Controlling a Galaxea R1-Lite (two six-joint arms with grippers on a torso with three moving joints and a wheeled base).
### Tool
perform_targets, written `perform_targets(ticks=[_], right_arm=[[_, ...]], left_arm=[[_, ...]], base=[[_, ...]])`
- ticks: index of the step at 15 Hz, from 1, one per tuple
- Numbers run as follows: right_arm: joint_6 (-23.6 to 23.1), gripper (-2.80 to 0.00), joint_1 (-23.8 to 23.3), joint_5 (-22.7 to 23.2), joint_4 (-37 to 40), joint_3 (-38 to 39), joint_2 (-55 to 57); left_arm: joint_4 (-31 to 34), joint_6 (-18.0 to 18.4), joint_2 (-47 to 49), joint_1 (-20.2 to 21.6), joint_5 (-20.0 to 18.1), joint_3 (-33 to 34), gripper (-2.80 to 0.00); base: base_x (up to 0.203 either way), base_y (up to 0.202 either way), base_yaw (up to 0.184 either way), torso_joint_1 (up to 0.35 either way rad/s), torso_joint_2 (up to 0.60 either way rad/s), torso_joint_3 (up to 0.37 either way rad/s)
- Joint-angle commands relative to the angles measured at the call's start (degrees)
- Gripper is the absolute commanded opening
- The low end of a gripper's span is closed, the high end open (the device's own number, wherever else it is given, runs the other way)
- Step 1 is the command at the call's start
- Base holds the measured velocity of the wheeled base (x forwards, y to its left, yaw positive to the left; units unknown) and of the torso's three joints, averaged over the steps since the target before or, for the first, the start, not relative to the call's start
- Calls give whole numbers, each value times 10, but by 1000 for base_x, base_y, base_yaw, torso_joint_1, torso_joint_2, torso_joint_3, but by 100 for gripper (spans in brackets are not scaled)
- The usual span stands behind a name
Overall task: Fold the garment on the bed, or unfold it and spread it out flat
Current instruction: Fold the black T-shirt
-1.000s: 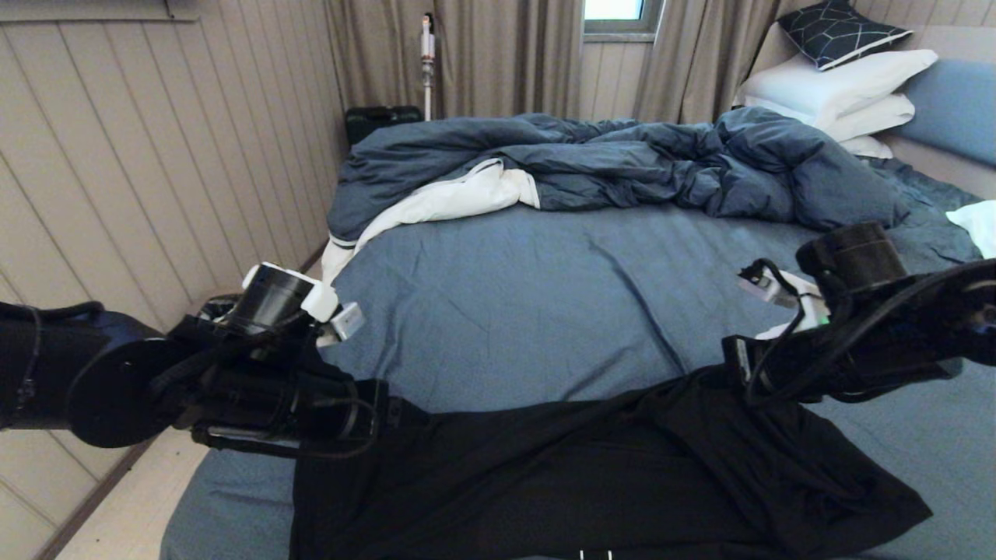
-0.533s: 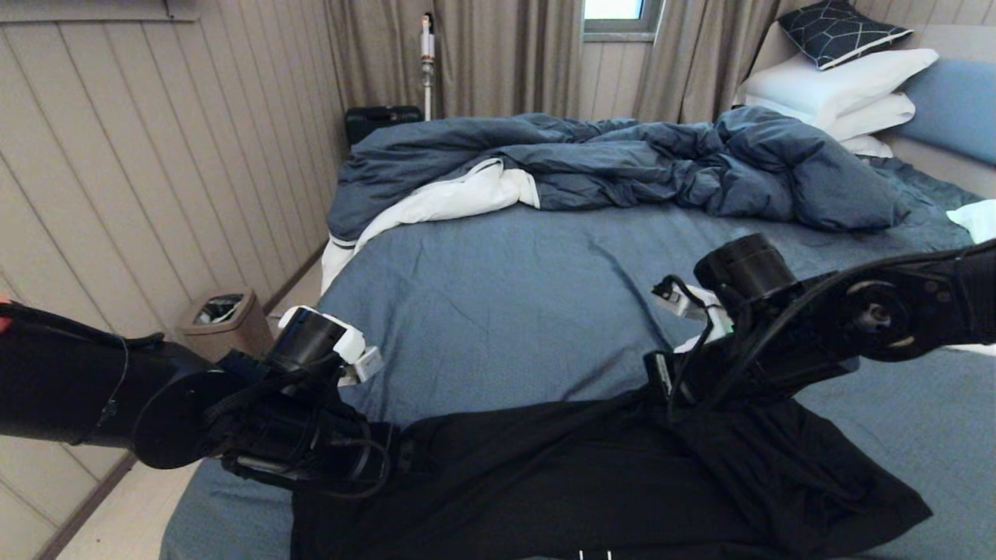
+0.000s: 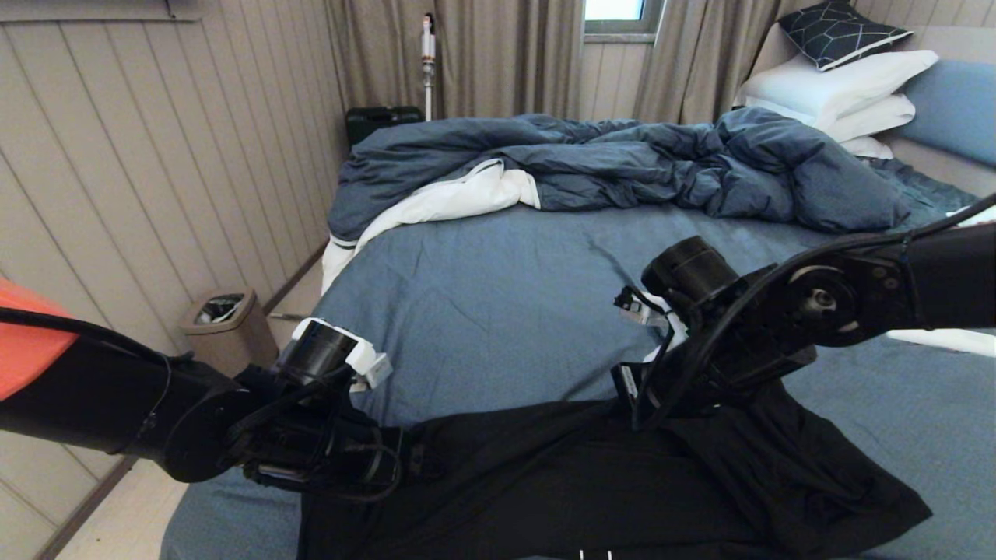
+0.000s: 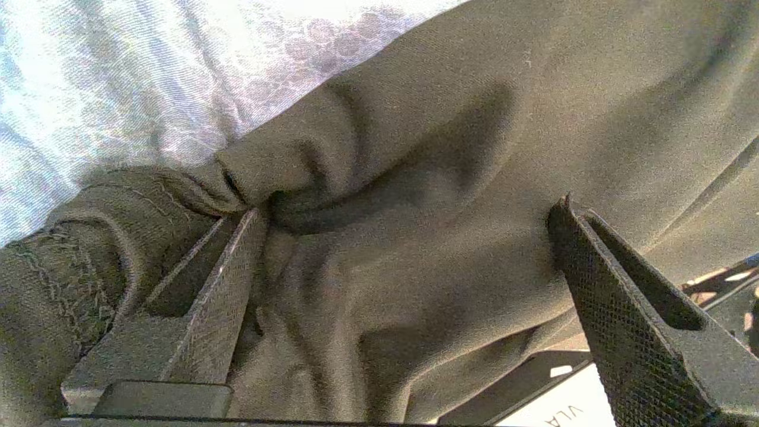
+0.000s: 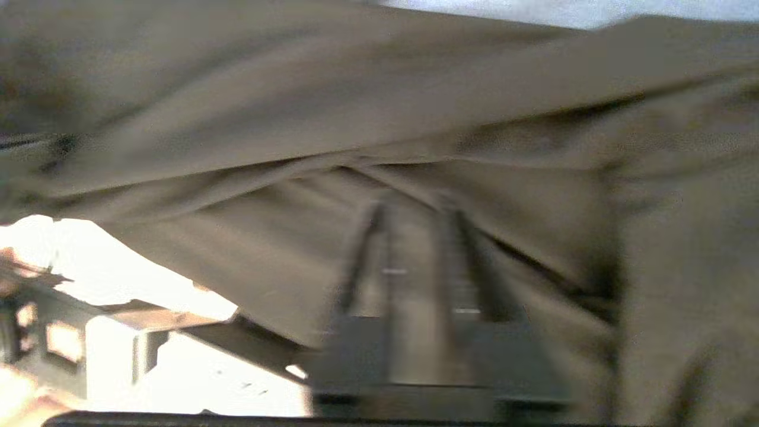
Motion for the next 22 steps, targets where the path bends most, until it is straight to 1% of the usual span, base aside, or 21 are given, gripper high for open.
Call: perform_targets(ticks=[1,6,7,12,16,18,19,22], right_arm=[[1,0,0,-2,6,1,-3],[4,0,-8,-20,14,14,-2],[4,-280,-8,-21,15,14,2],[10,-280,-8,-23,14,24,8],[10,-280,-8,-38,13,26,10],[11,-280,-6,-79,12,29,6],[11,-280,-5,-90,11,29,8],[16,-280,-5,-89,10,24,23]], left_arm=[[0,-2,6,0,0,0,0],[0,-3,1,0,-1,3,0],[0,-3,2,0,-1,3,0],[0,-3,4,0,-1,3,0],[-1,-3,5,0,-1,3,0],[-1,-3,3,0,-1,3,0],[-1,-3,2,0,-1,4,0],[-1,-4,5,0,-2,3,0]], base=[[0,0,0,0,0,0],[0,0,0,0,0,0],[0,0,0,0,0,0],[0,0,0,0,0,0],[0,0,0,0,0,0],[0,0,0,0,0,0],[0,0,0,0,0,0],[0,0,0,0,0,0]])
